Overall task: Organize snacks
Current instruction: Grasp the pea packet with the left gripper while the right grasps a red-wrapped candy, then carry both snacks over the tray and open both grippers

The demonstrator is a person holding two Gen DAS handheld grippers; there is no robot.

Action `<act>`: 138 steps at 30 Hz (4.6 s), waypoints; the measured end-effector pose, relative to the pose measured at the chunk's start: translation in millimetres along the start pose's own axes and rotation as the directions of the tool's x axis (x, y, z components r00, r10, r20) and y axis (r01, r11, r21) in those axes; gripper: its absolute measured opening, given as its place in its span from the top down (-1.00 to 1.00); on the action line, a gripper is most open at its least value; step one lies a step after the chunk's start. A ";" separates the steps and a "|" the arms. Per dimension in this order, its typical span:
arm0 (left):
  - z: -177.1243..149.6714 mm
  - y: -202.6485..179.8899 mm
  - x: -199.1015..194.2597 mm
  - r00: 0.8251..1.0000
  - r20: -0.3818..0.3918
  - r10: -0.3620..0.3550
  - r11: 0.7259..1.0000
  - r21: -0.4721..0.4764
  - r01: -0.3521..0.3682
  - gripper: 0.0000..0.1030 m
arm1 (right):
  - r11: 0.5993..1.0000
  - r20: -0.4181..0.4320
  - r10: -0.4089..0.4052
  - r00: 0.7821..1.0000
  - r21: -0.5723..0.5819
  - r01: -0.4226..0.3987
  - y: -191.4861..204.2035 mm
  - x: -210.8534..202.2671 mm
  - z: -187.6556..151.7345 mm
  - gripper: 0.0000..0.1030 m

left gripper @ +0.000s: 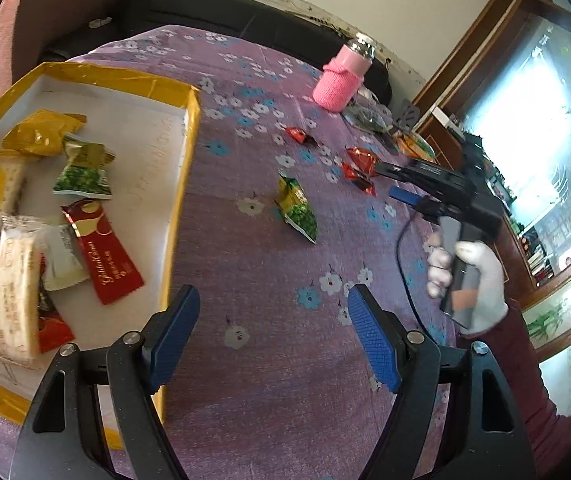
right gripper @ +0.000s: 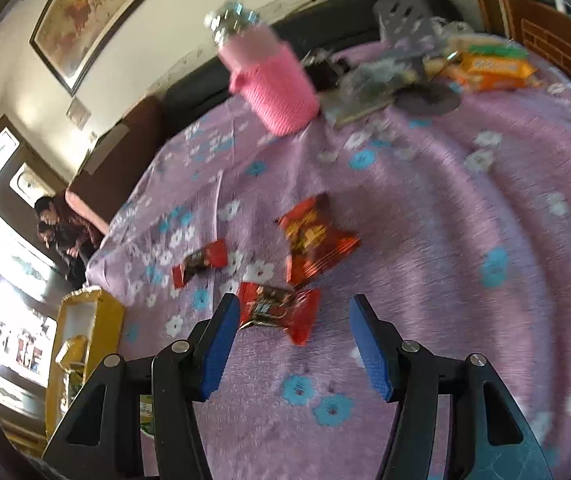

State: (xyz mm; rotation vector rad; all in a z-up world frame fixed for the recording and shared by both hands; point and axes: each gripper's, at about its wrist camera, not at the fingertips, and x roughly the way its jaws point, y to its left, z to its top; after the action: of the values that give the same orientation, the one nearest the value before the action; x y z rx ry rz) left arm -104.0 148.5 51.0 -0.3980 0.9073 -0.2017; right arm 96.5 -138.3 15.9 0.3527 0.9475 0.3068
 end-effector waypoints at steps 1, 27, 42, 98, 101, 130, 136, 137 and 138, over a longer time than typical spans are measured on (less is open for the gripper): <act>0.0 -2.5 1.3 1.000 -0.004 -0.001 1.000 0.007 0.001 -0.49 | 1.000 -0.008 -0.007 1.000 -0.010 0.007 2.4 7.0 2.0 -0.16; 4.2 -29.6 25.7 0.998 -0.051 0.036 0.997 0.070 -0.032 -0.49 | 0.986 0.014 -0.056 0.998 -0.158 0.058 35.1 34.9 -3.4 -0.09; 52.1 -54.2 112.0 0.970 -0.053 0.239 0.959 0.170 -0.227 -0.48 | 0.988 0.009 0.005 1.000 -0.151 -0.003 18.4 23.2 -3.3 0.44; 26.7 141.1 -74.9 0.964 0.191 0.186 0.979 -0.117 -0.165 0.27 | 0.844 -0.157 0.172 0.973 -0.485 -0.228 238.0 -27.0 -124.3 0.45; 41.1 145.4 -78.2 0.961 0.197 0.193 0.979 -0.097 -0.177 0.27 | 0.838 -0.179 0.183 0.967 -0.486 -0.248 248.5 -19.8 -134.3 0.45; 79.9 155.9 -24.3 0.981 0.076 0.180 0.973 -0.160 -0.166 0.08 | 0.766 -0.342 0.197 0.919 -0.531 -0.362 290.4 10.2 -202.8 0.26; 70.9 141.9 -43.5 0.981 0.115 0.158 0.977 -0.161 -0.138 -0.08 | 0.769 -0.323 0.236 0.917 -0.515 -0.379 280.4 -2.6 -193.2 0.19; 70.4 138.7 -46.2 0.981 0.122 0.152 0.979 -0.158 -0.132 -0.11 | 0.770 -0.315 0.239 0.918 -0.514 -0.377 277.7 -5.9 -192.1 0.16; 69.1 134.3 -49.4 0.981 0.129 0.145 0.980 -0.155 -0.124 -0.14 | 0.773 -0.306 0.240 0.921 -0.514 -0.372 275.4 -8.2 -189.7 0.11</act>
State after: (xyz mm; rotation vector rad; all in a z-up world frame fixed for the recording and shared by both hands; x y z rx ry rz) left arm -78.3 304.3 68.6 -0.4793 0.8097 0.0178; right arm -93.1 136.4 36.8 -0.0848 0.9685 0.9287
